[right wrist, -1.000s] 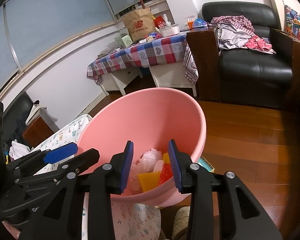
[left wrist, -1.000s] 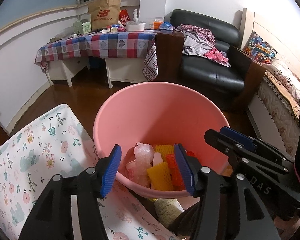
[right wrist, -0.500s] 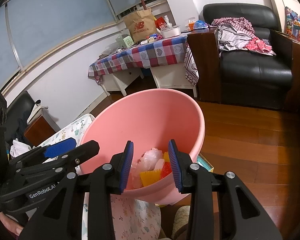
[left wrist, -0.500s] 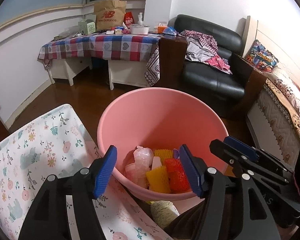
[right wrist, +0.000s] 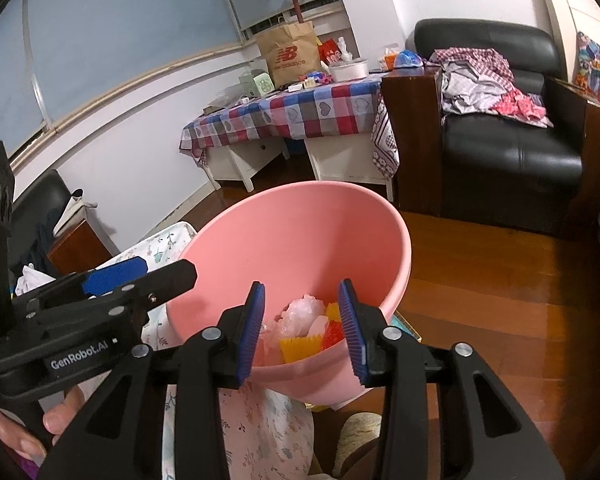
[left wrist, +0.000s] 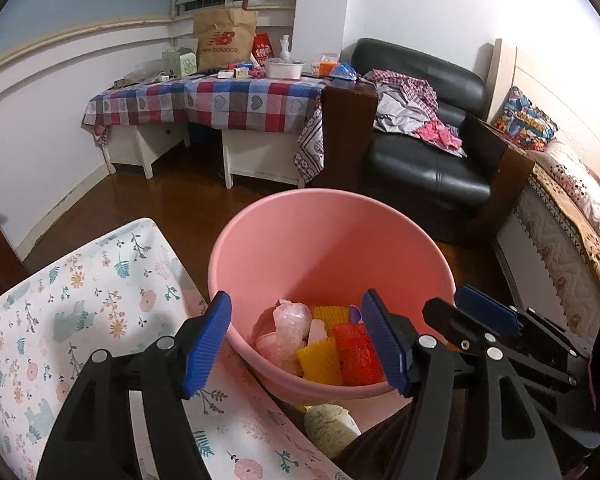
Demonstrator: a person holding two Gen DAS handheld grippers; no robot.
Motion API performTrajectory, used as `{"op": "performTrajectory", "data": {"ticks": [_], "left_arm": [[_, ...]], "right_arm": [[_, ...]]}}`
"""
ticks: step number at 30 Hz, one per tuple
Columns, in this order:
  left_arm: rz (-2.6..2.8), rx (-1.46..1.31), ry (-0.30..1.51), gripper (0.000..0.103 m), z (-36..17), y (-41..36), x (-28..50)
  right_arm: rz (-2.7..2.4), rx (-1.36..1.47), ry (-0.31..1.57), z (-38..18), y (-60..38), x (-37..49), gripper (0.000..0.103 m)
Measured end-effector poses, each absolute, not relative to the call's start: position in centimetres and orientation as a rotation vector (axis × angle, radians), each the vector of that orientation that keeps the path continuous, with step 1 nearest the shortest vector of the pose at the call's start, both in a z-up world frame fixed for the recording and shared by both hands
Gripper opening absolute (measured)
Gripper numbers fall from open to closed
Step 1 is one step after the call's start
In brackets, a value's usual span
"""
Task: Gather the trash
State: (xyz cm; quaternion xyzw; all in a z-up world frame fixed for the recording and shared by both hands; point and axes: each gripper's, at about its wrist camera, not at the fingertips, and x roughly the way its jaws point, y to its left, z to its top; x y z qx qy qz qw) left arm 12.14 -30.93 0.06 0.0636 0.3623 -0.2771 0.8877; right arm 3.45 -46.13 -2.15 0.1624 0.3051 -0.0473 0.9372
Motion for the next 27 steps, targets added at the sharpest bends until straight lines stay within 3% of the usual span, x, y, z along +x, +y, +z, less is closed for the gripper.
{"op": "performTrajectory", "data": {"ticks": [27], "left_arm": [[-0.557, 0.066, 0.606, 0.066, 5.6, -26.0, 7.5]], "right_arm": [[-0.076, 0.208, 0.503, 2.2, -41.2, 0.9, 0.046]]}}
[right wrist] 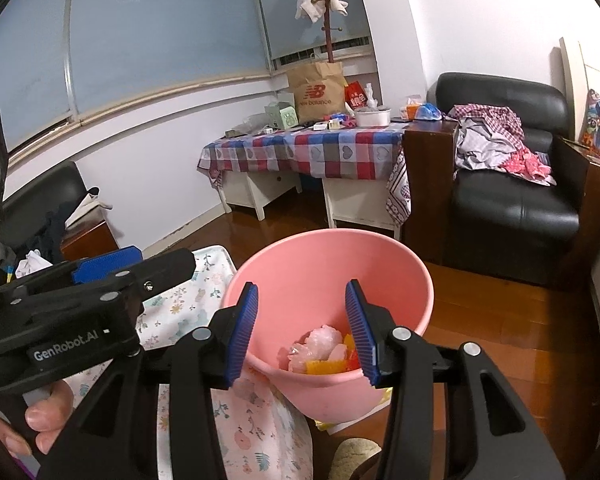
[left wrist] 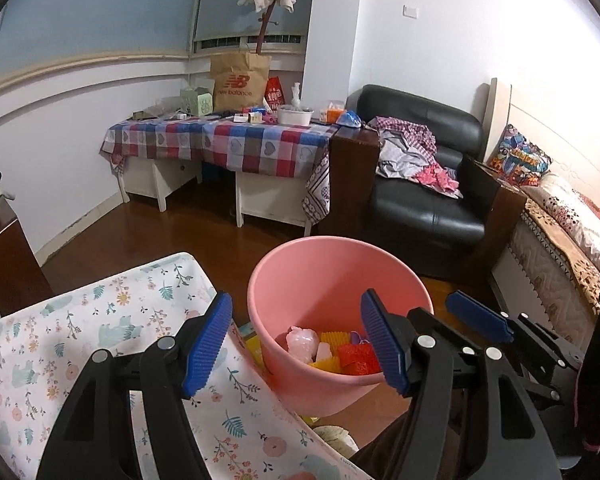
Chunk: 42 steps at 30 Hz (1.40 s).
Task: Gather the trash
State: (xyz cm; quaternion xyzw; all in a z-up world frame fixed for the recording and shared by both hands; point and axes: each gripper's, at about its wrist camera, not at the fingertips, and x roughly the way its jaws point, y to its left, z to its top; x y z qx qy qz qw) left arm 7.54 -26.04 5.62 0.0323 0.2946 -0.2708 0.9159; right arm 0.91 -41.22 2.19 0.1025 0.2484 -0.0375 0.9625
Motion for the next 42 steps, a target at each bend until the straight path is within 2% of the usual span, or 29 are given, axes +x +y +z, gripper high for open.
{"op": "performTrajectory", "data": {"ticks": [26, 42], "left_arm": [[-0.502, -0.038, 0.592, 0.066, 5.7, -19.3, 5.5], [-0.494, -0.048, 0.595, 0.066, 5.0, -17.9, 4.2]], "right_arm": [[-0.048, 0.178, 0.493, 2.6, -36.7, -0.1, 0.046], [-0.029, 0.178, 0.496, 2.4, -35.6, -0.8, 0.046]]}}
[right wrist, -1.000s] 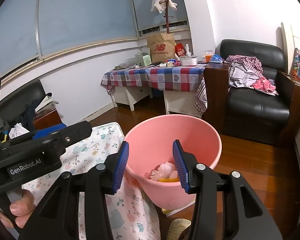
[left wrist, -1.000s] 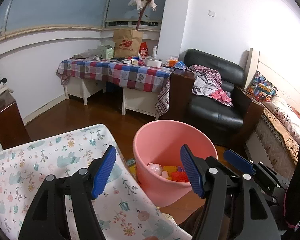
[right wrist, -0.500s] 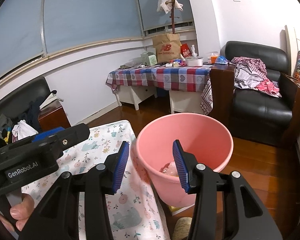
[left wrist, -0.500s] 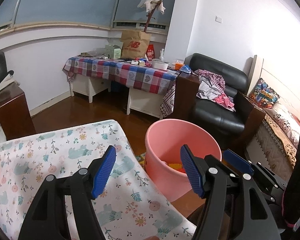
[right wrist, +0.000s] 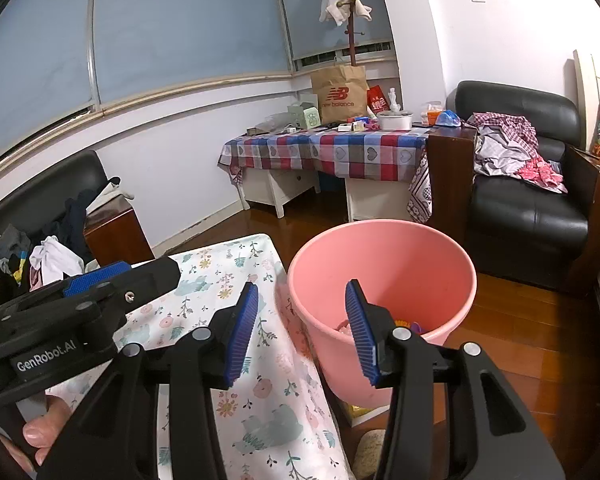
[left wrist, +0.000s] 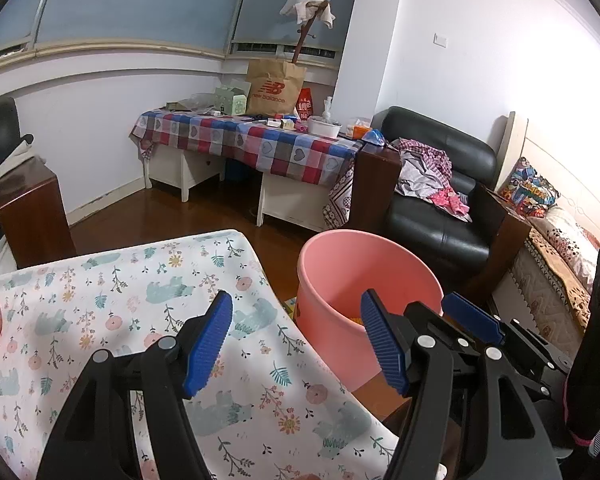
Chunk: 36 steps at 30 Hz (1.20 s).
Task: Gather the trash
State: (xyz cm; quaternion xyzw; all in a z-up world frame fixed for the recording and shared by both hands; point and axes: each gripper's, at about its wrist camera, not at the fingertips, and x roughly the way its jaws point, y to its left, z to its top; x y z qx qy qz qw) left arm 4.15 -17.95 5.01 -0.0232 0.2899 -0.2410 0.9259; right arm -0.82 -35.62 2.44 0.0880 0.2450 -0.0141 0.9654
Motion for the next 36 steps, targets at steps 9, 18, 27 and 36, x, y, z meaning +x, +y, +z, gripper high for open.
{"op": "performTrajectory", "data": {"ticks": [9, 18, 27, 36], "left_arm": [[-0.494, -0.04, 0.588, 0.066, 5.0, -17.7, 3.5], [-0.495, -0.033, 0.576, 0.065, 5.4, -17.4, 2.8], [-0.496, -0.032, 0.576, 0.065, 5.5, -17.4, 2.6], [-0.501, -0.034, 0.585, 0.065, 5.2, -17.3, 2.0]], "right_arm": [[-0.028, 0.179, 0.494, 2.4, -35.6, -0.9, 0.046], [-0.023, 0.174, 0.491, 2.6, -34.7, -1.4, 0.046], [-0.024, 0.174, 0.492, 2.5, -34.7, -1.4, 0.046], [-0.022, 0.171, 0.497, 2.4, -34.2, -1.8, 0.046]]}}
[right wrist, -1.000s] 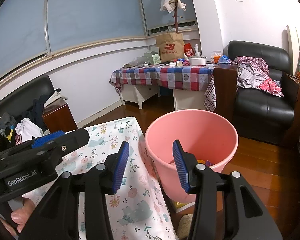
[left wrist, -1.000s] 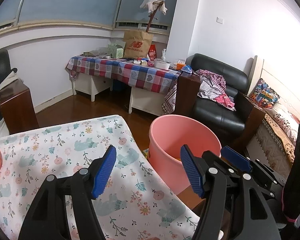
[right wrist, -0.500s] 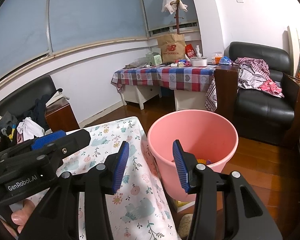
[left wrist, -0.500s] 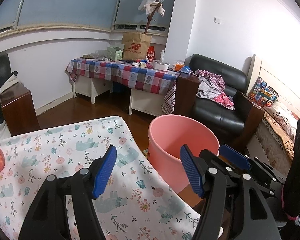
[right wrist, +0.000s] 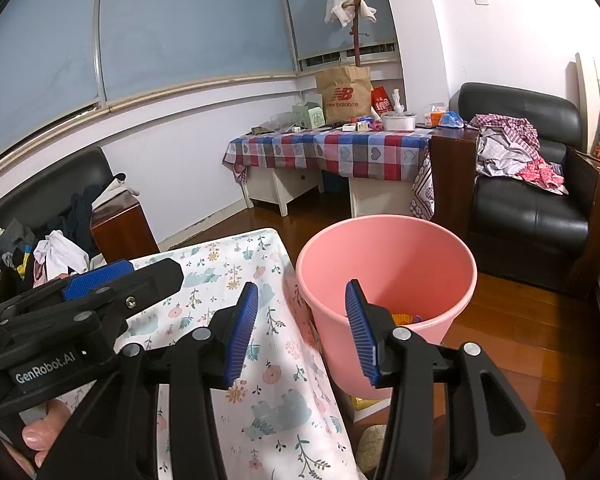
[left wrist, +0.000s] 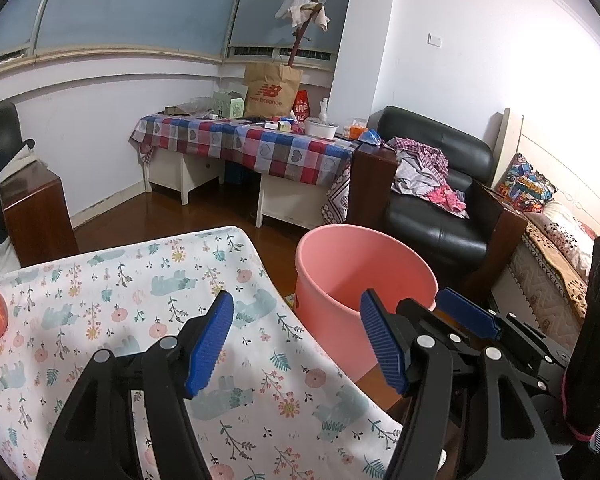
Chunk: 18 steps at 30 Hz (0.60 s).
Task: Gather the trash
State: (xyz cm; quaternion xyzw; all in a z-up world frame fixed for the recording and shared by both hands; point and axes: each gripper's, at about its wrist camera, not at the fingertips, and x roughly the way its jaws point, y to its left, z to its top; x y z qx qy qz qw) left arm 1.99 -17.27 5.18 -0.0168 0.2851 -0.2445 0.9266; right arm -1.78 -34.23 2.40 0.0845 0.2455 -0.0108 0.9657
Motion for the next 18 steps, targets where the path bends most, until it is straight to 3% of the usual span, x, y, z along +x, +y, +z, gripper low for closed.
{"op": "performTrajectory", "data": {"ticks": [18], "left_arm": [[-0.512, -0.046, 0.612, 0.065, 4.32, -17.11, 2.51]], "right_arm": [[-0.019, 0.162, 0.516, 1.57, -34.02, -1.59, 0.046]]}}
